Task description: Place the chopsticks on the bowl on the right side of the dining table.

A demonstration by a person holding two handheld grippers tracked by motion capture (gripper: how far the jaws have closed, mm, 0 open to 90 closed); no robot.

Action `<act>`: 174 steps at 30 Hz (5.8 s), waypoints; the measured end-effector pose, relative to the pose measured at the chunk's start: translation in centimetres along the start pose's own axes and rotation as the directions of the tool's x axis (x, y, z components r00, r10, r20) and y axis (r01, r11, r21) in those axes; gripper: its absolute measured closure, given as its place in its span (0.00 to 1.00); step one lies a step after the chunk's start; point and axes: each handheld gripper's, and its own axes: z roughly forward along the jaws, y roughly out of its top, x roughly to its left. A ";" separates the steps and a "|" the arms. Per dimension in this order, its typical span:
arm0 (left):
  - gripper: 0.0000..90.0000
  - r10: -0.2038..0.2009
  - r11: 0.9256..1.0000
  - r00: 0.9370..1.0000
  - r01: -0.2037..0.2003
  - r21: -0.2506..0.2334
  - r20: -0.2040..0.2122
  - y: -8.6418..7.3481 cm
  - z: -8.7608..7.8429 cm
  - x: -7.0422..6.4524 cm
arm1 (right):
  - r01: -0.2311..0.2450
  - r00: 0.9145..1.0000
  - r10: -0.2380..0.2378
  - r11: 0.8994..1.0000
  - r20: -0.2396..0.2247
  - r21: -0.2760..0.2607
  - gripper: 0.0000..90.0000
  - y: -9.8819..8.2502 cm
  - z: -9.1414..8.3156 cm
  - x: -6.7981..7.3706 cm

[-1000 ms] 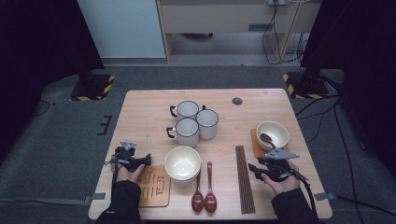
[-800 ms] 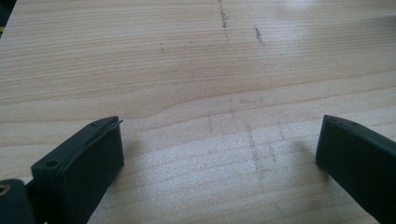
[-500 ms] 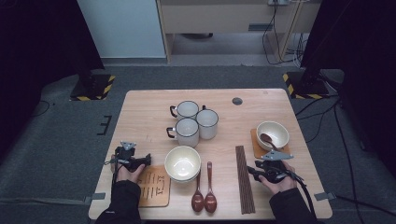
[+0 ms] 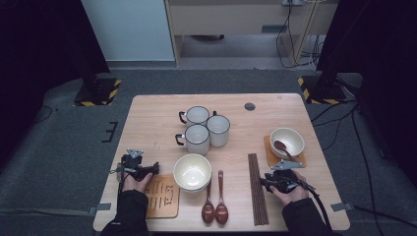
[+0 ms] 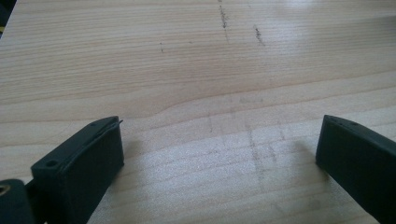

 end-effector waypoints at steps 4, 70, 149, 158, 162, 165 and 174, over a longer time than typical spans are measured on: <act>0.00 -0.002 1.000 1.000 0.002 -0.002 0.000 0.0 0.0 0.0 | 0.007 1.000 -0.007 1.000 -0.001 0.008 0.76 0.0 0.2 0.1; 0.00 0.000 1.000 1.000 0.000 0.000 0.000 0.0 0.0 0.0 | -0.036 0.993 0.034 0.999 0.110 0.012 0.84 -1.1 -1.7 -1.1; 0.00 -0.001 1.000 1.000 0.001 0.000 0.000 0.0 0.0 0.0 | -0.044 0.998 0.053 0.980 0.041 -0.192 0.95 1.9 -7.1 -0.6; 0.00 -0.003 1.000 1.000 0.003 -0.002 0.000 0.0 0.0 0.0 | -0.048 0.998 0.057 0.969 0.032 -0.243 0.95 3.2 -8.6 -0.8; 0.00 0.000 1.000 1.000 0.000 0.000 0.000 0.0 0.0 0.0 | -0.046 0.998 0.055 0.965 0.025 -0.259 0.95 4.0 -9.1 -0.7; 0.00 -0.003 1.000 1.000 0.003 -0.002 0.000 0.0 0.0 0.0 | -0.044 0.999 0.051 0.964 0.019 -0.264 0.95 4.3 -9.1 -0.6; 0.00 0.000 1.000 1.000 0.000 0.000 0.000 0.0 0.0 0.0 | -0.041 0.999 0.046 0.963 0.012 -0.266 0.95 5.2 -9.6 -0.8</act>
